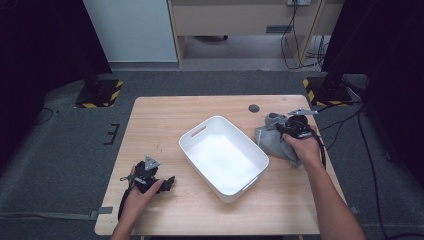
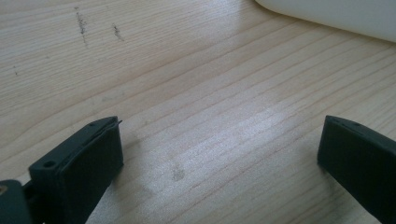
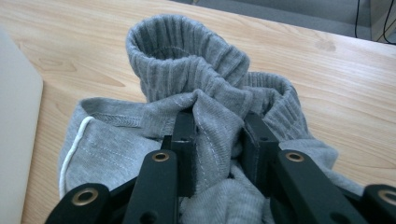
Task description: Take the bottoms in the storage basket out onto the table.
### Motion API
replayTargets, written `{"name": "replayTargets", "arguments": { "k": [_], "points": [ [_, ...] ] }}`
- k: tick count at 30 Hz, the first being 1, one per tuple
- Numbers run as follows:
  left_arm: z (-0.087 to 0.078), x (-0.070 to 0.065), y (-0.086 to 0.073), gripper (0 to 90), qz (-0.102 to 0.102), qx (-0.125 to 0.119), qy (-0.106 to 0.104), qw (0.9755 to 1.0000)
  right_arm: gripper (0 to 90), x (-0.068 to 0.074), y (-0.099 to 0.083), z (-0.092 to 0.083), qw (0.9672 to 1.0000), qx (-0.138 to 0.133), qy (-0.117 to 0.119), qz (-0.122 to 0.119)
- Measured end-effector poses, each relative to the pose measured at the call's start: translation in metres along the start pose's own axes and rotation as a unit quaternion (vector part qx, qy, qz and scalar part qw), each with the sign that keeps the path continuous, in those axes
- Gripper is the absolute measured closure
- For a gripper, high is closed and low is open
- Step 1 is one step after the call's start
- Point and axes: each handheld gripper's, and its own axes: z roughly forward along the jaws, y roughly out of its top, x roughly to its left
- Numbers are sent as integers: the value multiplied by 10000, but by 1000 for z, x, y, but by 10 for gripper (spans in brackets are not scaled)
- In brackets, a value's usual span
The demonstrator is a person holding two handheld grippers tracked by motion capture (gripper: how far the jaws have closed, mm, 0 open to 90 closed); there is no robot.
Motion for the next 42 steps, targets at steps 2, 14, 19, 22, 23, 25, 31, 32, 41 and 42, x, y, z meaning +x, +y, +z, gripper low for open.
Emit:
{"name": "replayTargets", "arguments": {
  "k": [2, 14, 19, 22, 23, 25, 31, 32, 41, 42],
  "points": [
    [0, 0, 0, 0, 2, 1, 2, 10000, 697, 1, -1, 2, 10000, 14, 14, -16],
    [0, 0, 0, 0, 2, 1, 0, 10000, 653, 7, -2, 11, 9999, 127, 28, -26],
    [0, 0, 0, 0, 2, 0, 0, 10000, 578, 11, -3, 17, 9997, 207, 1, -85],
    [0, -1, 0, 0, 2, 2, -1, 10000, 483, 14, -3, 20, 9995, 271, -155, -94],
    [0, 0, 0, 0, 13, 8, -2, 10000, 483, 14, -3, 20, 9995, 271, -155, -94],
    [-1, -1, -1, 0, 16, 10, -7, 10000, 415, 16, -2, 20, 9993, 318, -184, -73],
    [-1, -1, -1, 0, 6, 2, -11, 10000, 248, 15, -1, 19, 9993, 322, -141, 150],
    [-1, -1, -1, 0, 17, 8, -11, 10000, 226, 14, -1, 18, 9992, 327, -127, 164],
    [-2, -3, -1, 0, 10, 7, -13, 10000, 90, 14, 5, 2, 9989, 304, -127, 343],
    [-2, -3, -2, 0, 10, 8, -11, 10000, 89, 15, 6, -1, 9990, 281, -110, 333]
  ]
}}
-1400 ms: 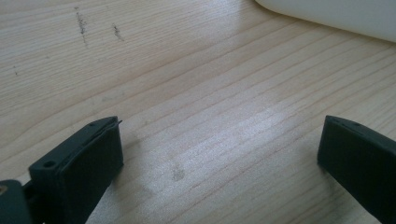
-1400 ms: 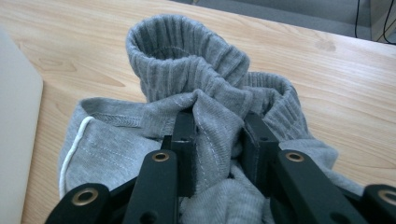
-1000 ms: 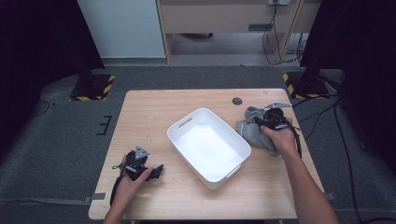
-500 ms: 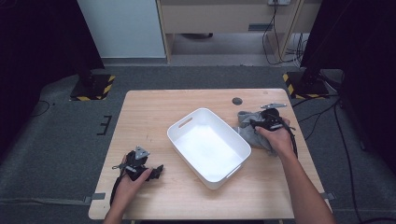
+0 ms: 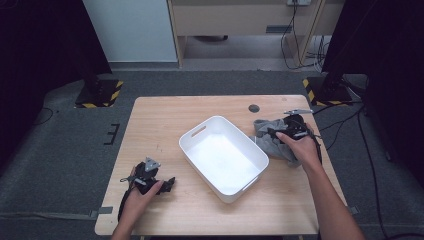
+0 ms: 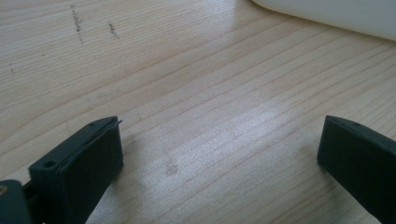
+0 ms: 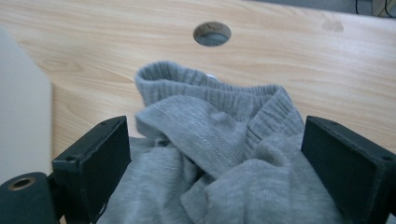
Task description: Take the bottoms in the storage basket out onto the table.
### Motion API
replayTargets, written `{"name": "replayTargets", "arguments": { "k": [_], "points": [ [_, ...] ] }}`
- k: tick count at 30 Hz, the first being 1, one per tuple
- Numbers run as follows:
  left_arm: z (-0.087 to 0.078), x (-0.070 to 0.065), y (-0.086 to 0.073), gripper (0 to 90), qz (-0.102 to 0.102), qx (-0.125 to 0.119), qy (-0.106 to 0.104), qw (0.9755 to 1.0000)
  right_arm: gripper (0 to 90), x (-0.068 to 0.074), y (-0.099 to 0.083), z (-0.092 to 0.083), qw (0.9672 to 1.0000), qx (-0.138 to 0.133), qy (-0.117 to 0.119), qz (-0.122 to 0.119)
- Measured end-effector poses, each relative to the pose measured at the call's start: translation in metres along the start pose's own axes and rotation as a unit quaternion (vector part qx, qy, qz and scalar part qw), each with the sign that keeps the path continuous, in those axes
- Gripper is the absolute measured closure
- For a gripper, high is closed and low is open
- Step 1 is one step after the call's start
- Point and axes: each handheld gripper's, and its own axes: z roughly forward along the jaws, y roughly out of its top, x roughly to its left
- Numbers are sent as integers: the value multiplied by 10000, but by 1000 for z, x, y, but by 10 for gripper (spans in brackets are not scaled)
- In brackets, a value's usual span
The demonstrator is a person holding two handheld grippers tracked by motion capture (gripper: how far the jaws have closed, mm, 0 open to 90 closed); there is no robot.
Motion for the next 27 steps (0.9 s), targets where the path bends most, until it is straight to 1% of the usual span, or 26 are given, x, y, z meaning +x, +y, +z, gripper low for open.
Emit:
{"name": "replayTargets", "arguments": {
  "k": [3, 4, 5, 9, 12, 13, 16, 18, 21, 23, 24, 25, 26, 27],
  "points": [
    [-1, -1, -1, 0, -4, 5, 16, 10000, 88, 3, 4, -13, 9999, -149, 38, -64],
    [-1, -1, -1, 0, -14, 4, 23, 10000, 88, 6, 6, -21, 9996, -248, 85, -56],
    [-1, -2, -1, 0, -28, -4, 27, 10000, 88, 6, 6, -21, 9996, -248, 85, -56],
    [-2, -3, -2, 0, -30, 4, 41, 10000, 91, 10, 7, -34, 9991, -382, 109, -164],
    [-2, -3, -2, 0, -32, 4, 44, 10000, 100, 13, 9, -42, 9987, -454, 152, -184],
    [-2, -3, -2, 0, -34, 5, 44, 10000, 113, 14, 10, -45, 9983, -524, 174, -177],
    [-2, -3, -2, 0, -39, 4, 47, 10000, 144, 18, 11, -50, 9976, -615, 281, -172],
    [-2, -3, -2, 0, -39, 4, 47, 10000, 203, 21, 11, -53, 9971, -633, 349, -229],
    [-2, -3, -2, 0, -42, 0, 52, 10000, 282, 27, 10, -54, 9959, -639, 553, -324],
    [-2, -3, -2, 0, -49, -17, 53, 10000, 328, 31, 10, -55, 9950, -650, 648, -403],
    [-3, -3, -2, 8, -71, -29, 73, 9999, 362, 33, 10, -55, 9942, -654, 723, -450],
    [-3, -3, -2, 15, -97, -35, 89, 9999, 377, 36, 9, -56, 9934, -641, 811, -500],
    [-2, -4, -2, 20, -151, -52, 130, 9998, 391, 38, 9, -56, 9930, -623, 847, -533],
    [-3, -4, -1, 32, -164, -56, 161, 9997, 425, 40, 9, -56, 9923, -611, 920, -566]
  ]
}}
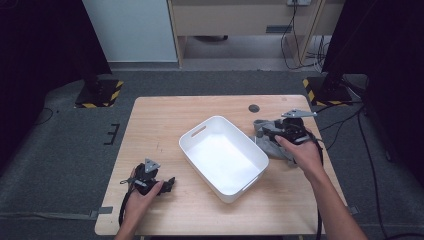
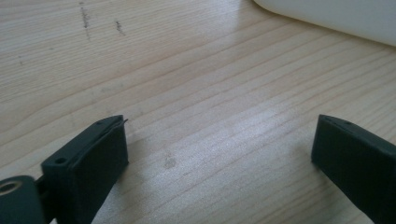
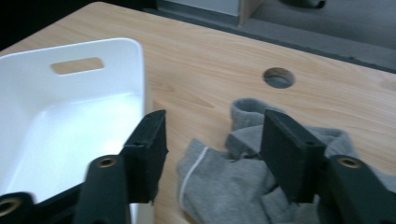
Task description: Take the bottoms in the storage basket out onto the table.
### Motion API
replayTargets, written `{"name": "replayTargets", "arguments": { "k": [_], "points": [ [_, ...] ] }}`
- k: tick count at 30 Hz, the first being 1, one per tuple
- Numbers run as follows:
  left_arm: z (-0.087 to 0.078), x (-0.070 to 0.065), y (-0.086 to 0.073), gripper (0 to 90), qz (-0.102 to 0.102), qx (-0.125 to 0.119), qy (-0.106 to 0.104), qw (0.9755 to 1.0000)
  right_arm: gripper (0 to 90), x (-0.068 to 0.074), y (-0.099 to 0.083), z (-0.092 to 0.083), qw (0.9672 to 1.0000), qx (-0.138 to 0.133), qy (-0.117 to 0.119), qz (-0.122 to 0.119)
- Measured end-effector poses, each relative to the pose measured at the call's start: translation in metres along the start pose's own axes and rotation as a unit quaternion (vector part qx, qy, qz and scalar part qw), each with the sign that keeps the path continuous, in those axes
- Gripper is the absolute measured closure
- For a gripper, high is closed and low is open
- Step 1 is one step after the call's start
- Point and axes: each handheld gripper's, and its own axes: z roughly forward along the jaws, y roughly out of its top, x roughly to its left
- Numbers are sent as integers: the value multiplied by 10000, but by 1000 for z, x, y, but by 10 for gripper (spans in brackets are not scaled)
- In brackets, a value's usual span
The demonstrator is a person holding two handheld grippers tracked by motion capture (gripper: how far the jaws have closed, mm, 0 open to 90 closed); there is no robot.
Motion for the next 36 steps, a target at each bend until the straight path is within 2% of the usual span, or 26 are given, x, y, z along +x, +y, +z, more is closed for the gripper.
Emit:
{"name": "replayTargets", "arguments": {
  "k": [4, 6, 7, 10, 16, 21, 25, 28, 33, 36],
  "points": [
    [0, -1, 1, 72, 21, -26, 34, 10000, 491, 9, -4, 3, 9997, 8, 237, -80],
    [0, 0, 2, 82, -55, -34, 39, 10000, 526, 18, -8, 6, 9989, 88, 386, -233],
    [0, -1, 3, 82, -75, -41, 18, 10000, 541, 18, -8, 6, 9989, 88, 386, -233],
    [-1, -5, 9, 84, 93, -39, 6, 9999, 551, 25, -10, 9, 9976, 217, 554, -367],
    [-10, -20, 24, 93, 195, -269, -122, 9994, 559, 34, -14, 18, 9962, 387, 555, -552],
    [-8, -36, 35, 122, 299, -368, -210, 9987, 587, 35, -19, 25, 9955, 505, 585, -554],
    [-9, -45, 46, 135, 214, -502, -357, 9979, 606, 35, -22, 31, 9948, 619, 609, -540],
    [-12, -48, 51, 149, 184, -579, -391, 9974, 635, 37, -23, 32, 9939, 659, 650, -595],
    [-8, -49, 57, 161, 38, -619, -503, 9968, 660, 41, -24, 33, 9925, 741, 748, -627],
    [-3, -46, 59, 163, -52, -575, -483, 9972, 649, 43, -26, 35, 9924, 766, 751, -607]
  ]
}}
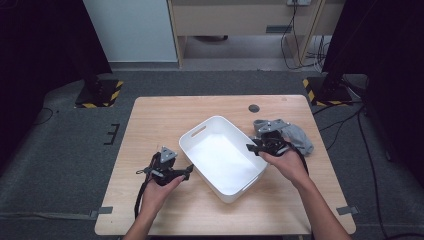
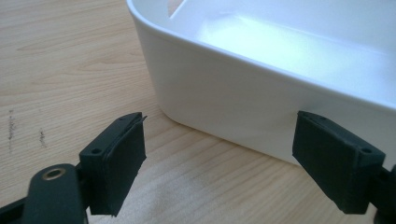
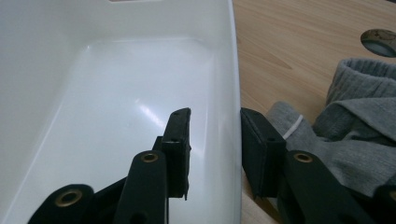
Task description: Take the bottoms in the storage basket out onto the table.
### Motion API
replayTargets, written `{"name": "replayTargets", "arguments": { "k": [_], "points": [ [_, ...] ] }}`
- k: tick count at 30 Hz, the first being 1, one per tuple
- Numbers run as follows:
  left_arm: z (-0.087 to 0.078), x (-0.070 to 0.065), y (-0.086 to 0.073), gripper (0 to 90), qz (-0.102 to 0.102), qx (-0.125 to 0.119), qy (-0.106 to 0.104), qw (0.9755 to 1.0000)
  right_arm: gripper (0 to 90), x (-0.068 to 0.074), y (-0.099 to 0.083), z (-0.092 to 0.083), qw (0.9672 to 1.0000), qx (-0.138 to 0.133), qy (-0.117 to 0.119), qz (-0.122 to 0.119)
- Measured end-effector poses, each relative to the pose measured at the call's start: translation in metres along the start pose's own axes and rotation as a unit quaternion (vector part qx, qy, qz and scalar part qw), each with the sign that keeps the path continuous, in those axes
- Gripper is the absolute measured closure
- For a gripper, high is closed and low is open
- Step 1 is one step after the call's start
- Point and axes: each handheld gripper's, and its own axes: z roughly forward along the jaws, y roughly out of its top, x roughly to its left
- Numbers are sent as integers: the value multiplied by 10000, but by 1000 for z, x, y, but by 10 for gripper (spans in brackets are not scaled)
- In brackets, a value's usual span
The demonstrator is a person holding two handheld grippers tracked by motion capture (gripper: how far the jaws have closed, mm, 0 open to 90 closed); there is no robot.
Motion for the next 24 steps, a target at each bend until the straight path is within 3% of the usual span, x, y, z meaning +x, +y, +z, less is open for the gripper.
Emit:
{"name": "replayTargets", "arguments": {
  "k": [5, 10, 13, 21, 24],
  "points": [
    [5, 10, 1, 161, -135, 89, 106, 9998, 628, 4, -1, 2, 10000, 6, -18, 49],
    [6, 25, 6, 166, -200, 158, 365, 9990, 607, 14, -2, 4, 9998, -19, 138, 129],
    [7, 37, 9, 183, -368, 195, 452, 9981, 607, 22, -2, 7, 9997, -5, 228, 81],
    [2, 58, 14, 191, -792, 105, 403, 9960, 533, 41, 1, 12, 9992, 21, 387, -45],
    [-6, 57, 18, 191, -749, 48, 435, 9962, 502, 40, 3, 10, 9993, -25, 378, -22]
  ]
}}
